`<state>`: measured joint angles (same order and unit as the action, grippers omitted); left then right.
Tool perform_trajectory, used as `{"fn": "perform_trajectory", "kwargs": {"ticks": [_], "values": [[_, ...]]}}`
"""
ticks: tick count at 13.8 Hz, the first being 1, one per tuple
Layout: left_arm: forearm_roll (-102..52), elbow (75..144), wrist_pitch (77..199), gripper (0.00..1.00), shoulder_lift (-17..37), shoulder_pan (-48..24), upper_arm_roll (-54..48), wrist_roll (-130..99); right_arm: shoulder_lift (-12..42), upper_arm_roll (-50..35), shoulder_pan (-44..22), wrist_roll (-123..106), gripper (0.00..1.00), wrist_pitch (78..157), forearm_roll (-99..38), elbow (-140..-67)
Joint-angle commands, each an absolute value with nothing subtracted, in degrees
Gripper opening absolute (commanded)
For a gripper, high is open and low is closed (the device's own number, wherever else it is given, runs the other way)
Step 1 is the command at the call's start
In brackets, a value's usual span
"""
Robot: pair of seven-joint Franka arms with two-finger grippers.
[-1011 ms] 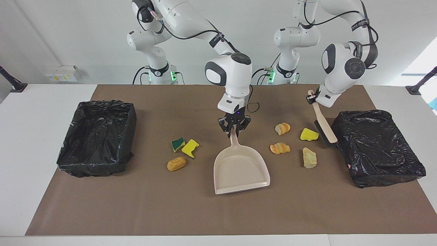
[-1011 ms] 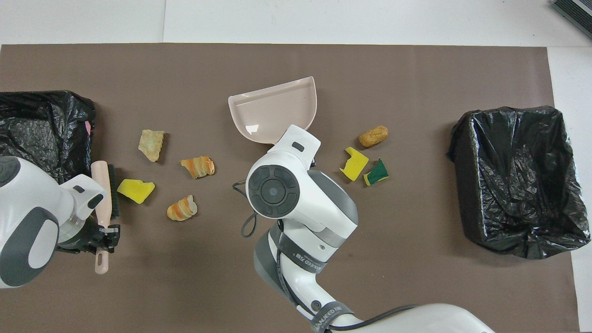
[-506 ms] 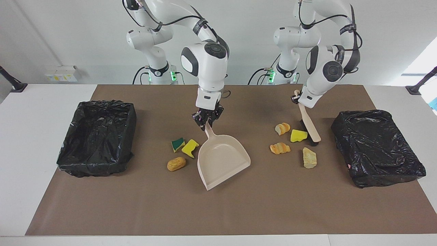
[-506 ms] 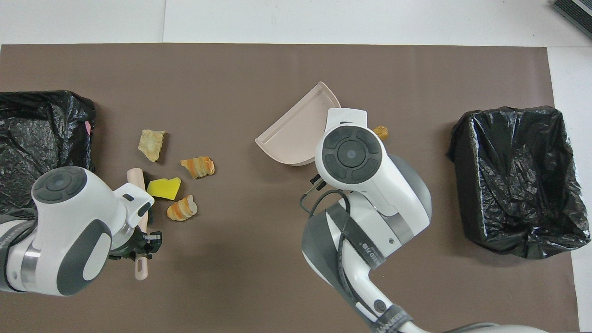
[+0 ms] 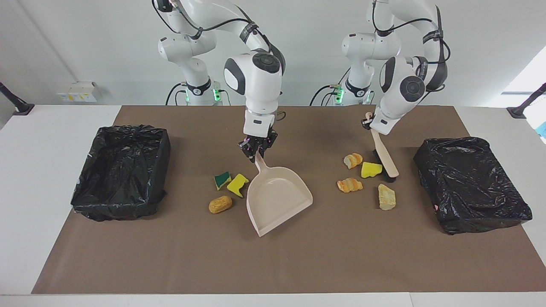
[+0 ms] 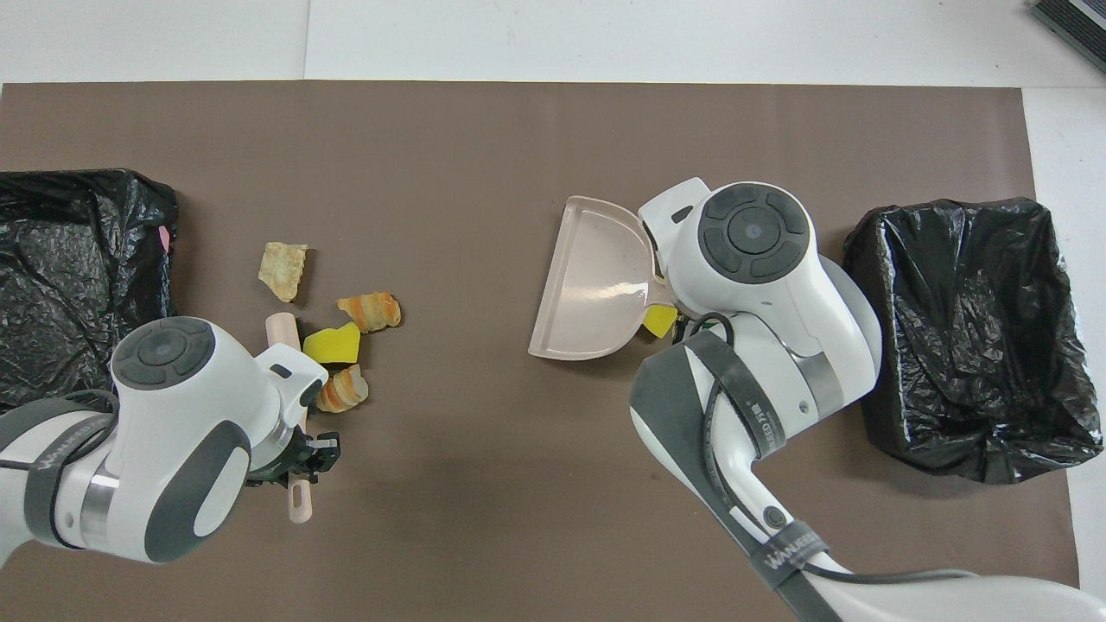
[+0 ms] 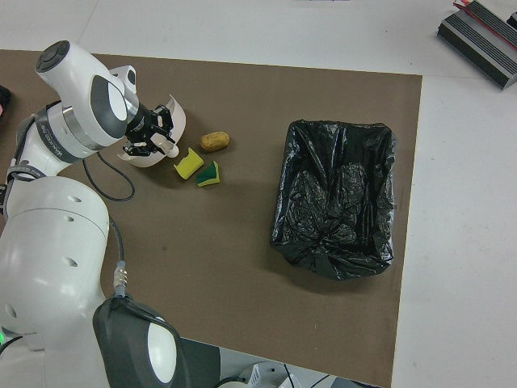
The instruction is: Sweep and dump trash in bin
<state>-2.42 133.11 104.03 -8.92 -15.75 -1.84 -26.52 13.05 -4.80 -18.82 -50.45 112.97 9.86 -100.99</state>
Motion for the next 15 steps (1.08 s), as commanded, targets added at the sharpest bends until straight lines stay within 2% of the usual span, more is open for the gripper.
{"fn": "perform_trajectory", "kwargs": {"ticks": [1,3,6,11,15], "values": [[-0.4,128.7,103.6,0.0,-8.9,-11.2,-1.5,-25.6,11.6,-5.5,-17.3,-66.5,0.0,113.0,8.6,-103.4],[2.4,124.4,104.8,0.0,-5.6,-9.0,-1.5,-23.7,10.6,-5.5,-18.6,-67.4,0.0,114.2,8.5,-105.6],[7.3,121.0,105.8,0.0,-1.8,-6.4,-1.5,-14.4,12.3,-5.5,-18.6,-68.1,0.0,119.6,2.6,-107.2],[9.3,123.0,109.2,0.0,1.5,-7.2,-1.5,-7.0,14.7,-5.5,-19.2,-68.2,0.0,123.5,1.0,-108.1],[8.7,127.0,109.6,0.0,-0.6,-10.5,-1.8,-8.5,14.8,-5.5,-19.9,-67.6,0.0,123.7,0.9,-108.3]]}}
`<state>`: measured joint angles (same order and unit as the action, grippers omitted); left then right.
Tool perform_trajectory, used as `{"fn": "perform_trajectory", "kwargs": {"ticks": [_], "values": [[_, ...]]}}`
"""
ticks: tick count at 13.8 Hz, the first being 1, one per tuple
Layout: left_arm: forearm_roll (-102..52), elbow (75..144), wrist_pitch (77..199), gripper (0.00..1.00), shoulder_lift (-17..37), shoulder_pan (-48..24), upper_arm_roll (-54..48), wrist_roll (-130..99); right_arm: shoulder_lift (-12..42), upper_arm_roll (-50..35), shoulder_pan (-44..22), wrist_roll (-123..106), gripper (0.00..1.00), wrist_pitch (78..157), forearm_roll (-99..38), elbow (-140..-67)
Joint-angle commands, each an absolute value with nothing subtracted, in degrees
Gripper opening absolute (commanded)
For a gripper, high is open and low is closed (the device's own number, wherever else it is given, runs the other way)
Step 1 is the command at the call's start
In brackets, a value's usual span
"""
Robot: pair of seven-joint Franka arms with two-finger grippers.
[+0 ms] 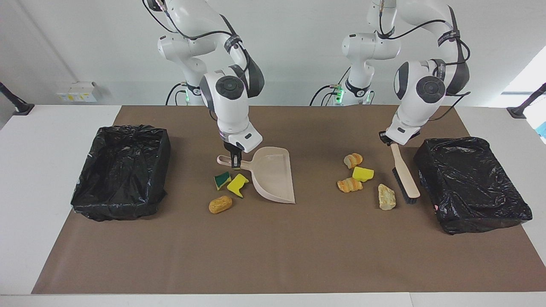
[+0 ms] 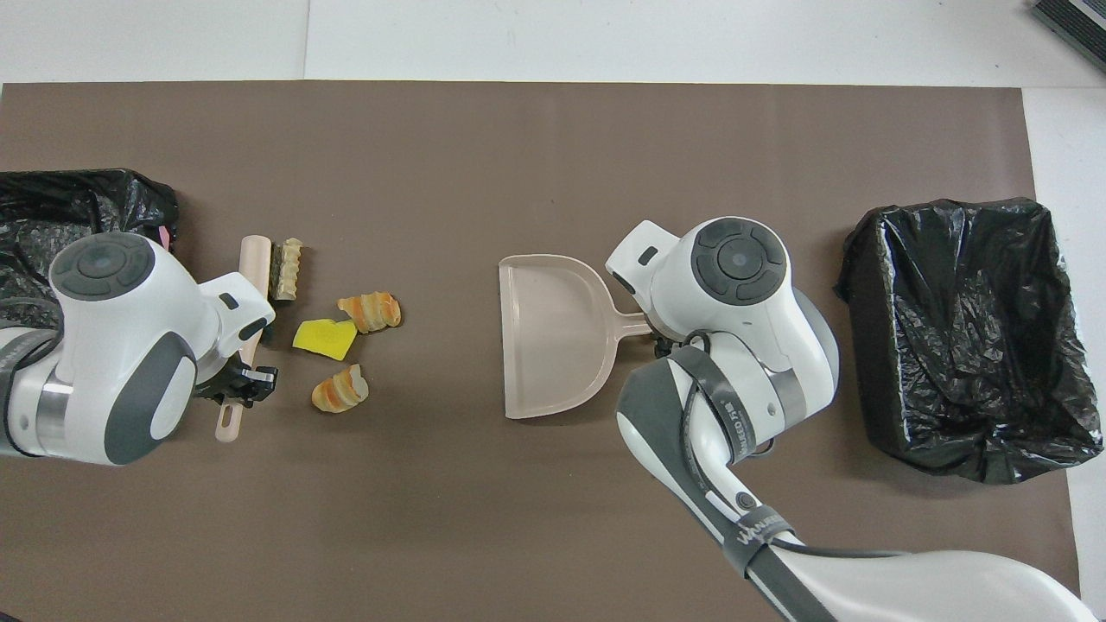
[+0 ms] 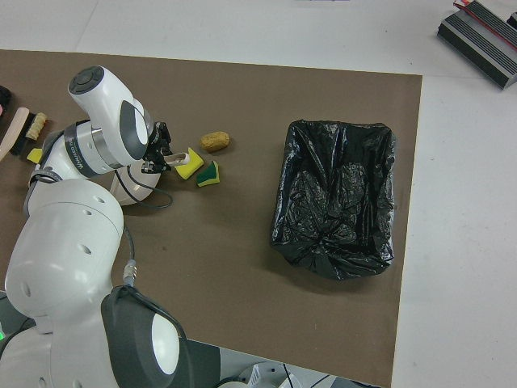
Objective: Sweep and dump trash in bin
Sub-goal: 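Sweep the crusts and sponge into the dustpan with the left gripper's brush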
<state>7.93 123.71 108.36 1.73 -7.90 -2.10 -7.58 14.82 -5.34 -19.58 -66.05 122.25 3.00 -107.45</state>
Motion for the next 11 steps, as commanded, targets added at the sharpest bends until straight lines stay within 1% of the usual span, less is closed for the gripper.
{"fn": "perform_trajectory", "kwargs": {"ticks": [1,9,11], "values": [[8.4,128.3,109.6,0.0,-1.6,-12.2,-1.8,-10.1,14.9,-5.5,-19.9,-67.4,0.0,123.7,0.9,-108.2],[-4.0,128.6,110.0,0.0,-2.6,-26.3,-1.9,-18.7,14.9,-5.5,-20.0,-67.2,0.0,123.9,0.9,-108.2],[-6.3,128.2,110.9,0.0,-2.6,-29.5,-2.0,-19.1,14.9,-5.5,-20.0,-67.1,0.0,125.1,0.9,-108.2]]}}
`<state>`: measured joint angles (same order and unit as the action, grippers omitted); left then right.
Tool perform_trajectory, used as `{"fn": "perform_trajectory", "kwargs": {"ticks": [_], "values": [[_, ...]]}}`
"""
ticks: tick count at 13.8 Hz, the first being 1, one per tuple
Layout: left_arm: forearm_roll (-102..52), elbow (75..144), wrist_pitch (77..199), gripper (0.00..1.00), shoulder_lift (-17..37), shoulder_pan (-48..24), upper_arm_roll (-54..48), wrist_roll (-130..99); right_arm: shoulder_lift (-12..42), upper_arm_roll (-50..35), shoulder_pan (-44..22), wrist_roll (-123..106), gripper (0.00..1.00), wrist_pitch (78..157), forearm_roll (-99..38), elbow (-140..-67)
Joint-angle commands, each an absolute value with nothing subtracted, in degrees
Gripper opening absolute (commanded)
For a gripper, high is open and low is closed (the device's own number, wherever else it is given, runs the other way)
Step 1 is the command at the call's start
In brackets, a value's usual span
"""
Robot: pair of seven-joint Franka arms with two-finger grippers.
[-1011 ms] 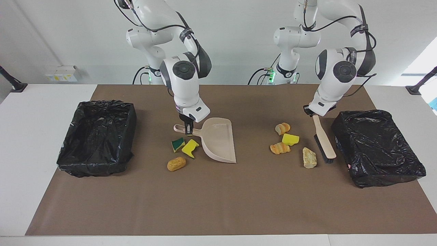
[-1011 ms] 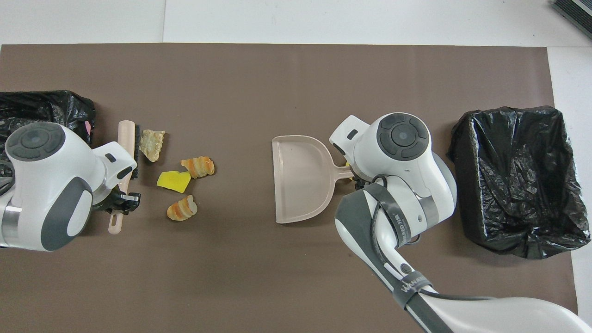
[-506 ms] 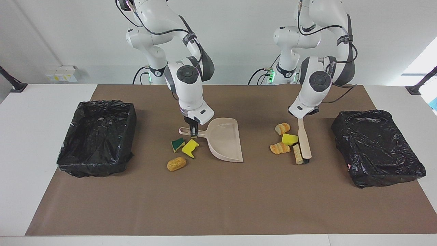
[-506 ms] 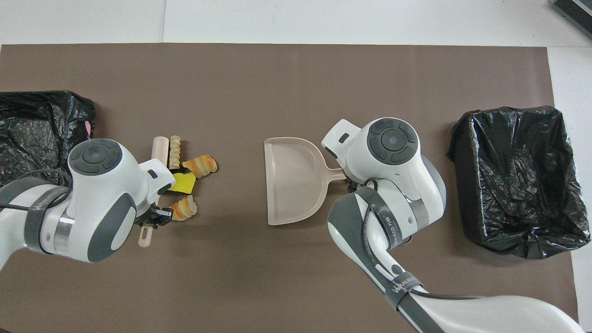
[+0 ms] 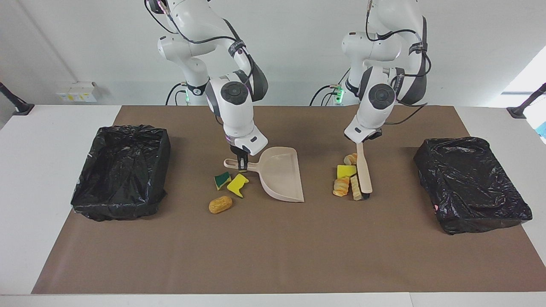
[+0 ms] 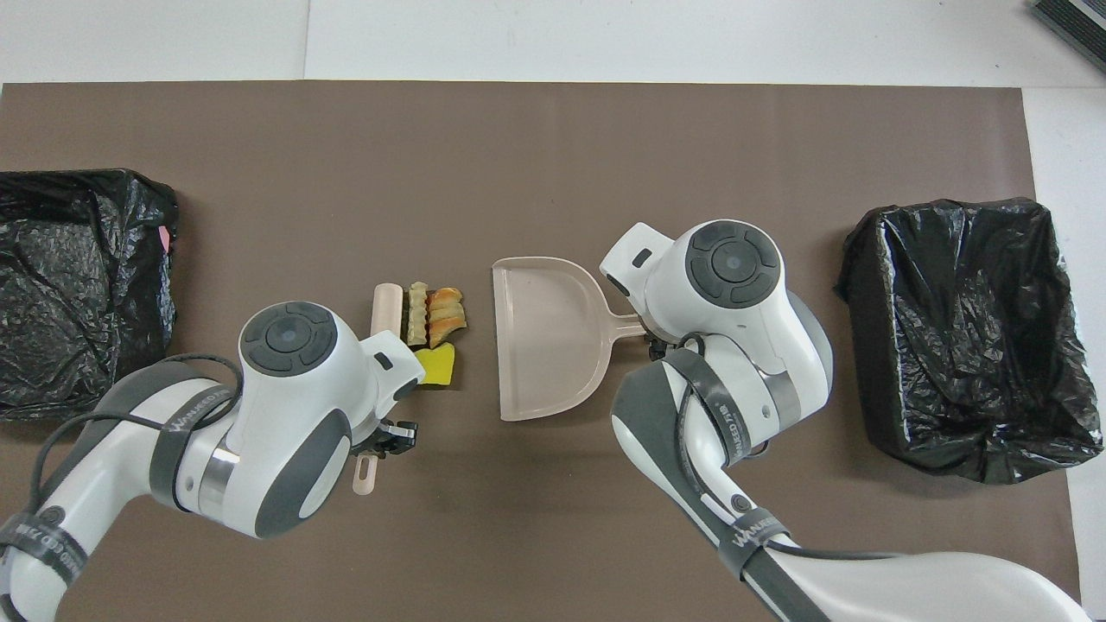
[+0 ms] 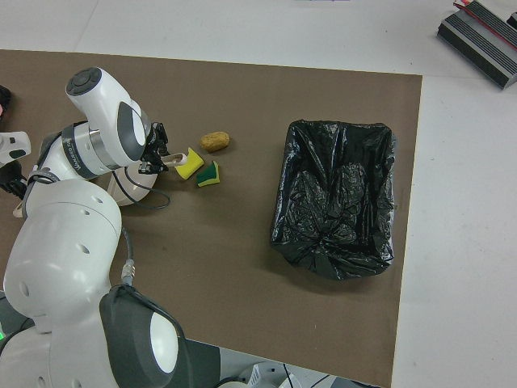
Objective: Sweep and dump trash in bin
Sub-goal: 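Sweep the crusts and sponge into the dustpan with the left gripper's brush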
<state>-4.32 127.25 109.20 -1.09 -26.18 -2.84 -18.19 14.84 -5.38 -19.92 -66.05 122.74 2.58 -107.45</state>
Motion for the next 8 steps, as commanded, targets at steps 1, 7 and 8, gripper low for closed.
{"fn": "perform_trajectory", "kwargs": {"ticks": [1,7,8], "values": [[-6.9,128.1,112.0,0.0,-2.5,-30.9,-2.0,-19.1,15.1,-5.5,-20.1,-66.1,0.0,125.3,0.9,-108.3],[-7.5,122.7,112.0,0.0,-0.7,-34.4,-2.2,-18.4,17.0,-5.5,-23.3,-60.9,0.0,129.7,0.9,-108.0],[-7.5,121.6,109.7,0.0,-0.9,-33.9,-2.1,-18.6,17.0,-5.5,-23.3,-61.1,0.0,129.6,0.9,-108.0]]}}
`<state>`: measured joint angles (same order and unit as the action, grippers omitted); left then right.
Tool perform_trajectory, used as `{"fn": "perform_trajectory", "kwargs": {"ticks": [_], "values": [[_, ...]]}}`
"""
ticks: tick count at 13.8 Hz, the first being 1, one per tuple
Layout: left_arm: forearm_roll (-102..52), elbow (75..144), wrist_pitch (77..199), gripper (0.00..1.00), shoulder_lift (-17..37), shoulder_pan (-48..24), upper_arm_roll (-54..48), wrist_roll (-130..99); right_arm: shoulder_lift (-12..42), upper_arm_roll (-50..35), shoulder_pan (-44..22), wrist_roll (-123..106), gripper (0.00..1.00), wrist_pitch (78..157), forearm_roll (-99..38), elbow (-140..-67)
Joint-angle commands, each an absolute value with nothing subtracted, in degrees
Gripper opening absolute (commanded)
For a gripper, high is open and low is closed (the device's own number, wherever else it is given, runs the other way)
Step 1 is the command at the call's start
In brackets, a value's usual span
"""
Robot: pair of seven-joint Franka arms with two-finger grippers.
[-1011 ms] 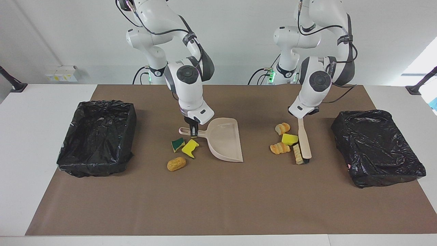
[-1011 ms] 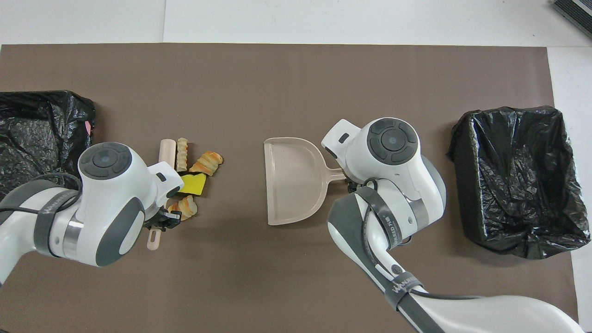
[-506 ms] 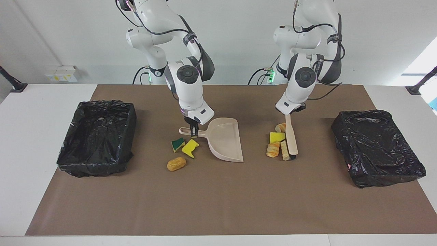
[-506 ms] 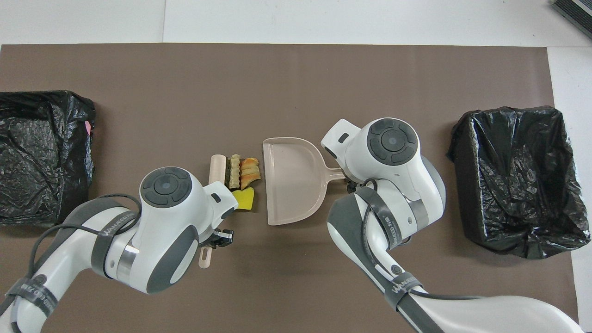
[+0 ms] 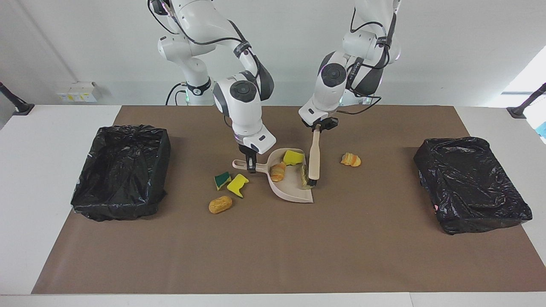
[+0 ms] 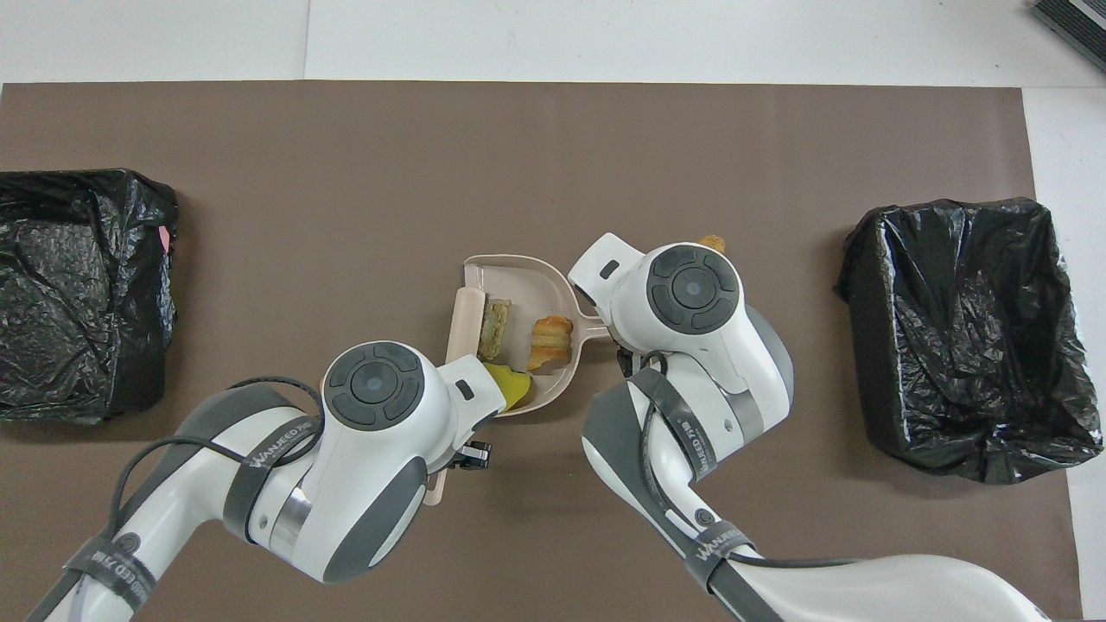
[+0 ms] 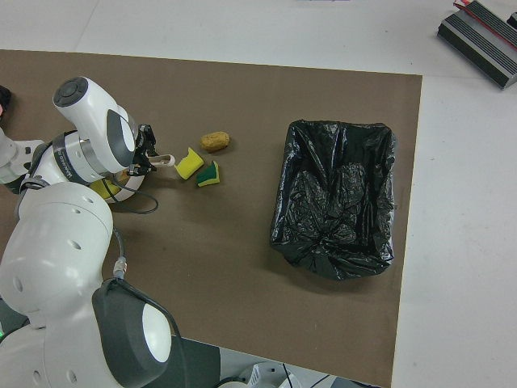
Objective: Sweep and dump trash in bin
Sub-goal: 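Sweep the crusts and sponge into the dustpan with the left gripper's brush, then sweep the remaining crusts into the dustpan with the left gripper's brush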
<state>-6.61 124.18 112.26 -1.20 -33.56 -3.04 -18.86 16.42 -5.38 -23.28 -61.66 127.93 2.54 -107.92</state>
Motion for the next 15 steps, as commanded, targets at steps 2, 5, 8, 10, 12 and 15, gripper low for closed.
{"fn": "perform_trajectory", "kwargs": {"ticks": [2,5,8,10,12,15], "values": [[-7.9,119.0,101.2,0.0,-1.3,-33.2,-1.6,-20.6,17.0,-5.5,-23.1,-61.9,0.0,129.6,0.9,-108.0],[-7.9,119.0,96.2,0.0,-1.6,-29.0,-1.5,-30.2,17.1,-5.5,-22.5,-64.6,0.0,129.3,0.9,-107.8],[-7.9,120.1,95.5,0.0,-1.9,-25.4,-1.5,-44.3,16.8,-5.5,-22.8,-67.4,0.0,128.3,1.0,-107.8],[-7.9,121.1,94.4,0.0,-2.3,-22.7,-1.5,-48.5,16.5,-5.5,-23.2,-67.7,0.0,128.1,1.1,-108.0],[-7.8,125.4,93.3,0.0,-5.1,-20.7,-1.5,-48.5,16.6,-5.5,-23.2,-67.6,0.0,128.1,1.1,-108.0],[-7.8,134.9,100.0,0.0,-10.5,-20.7,-1.6,-47.5,16.5,-5.5,-23.2,-67.6,0.0,128.1,1.8,-108.1]]}}
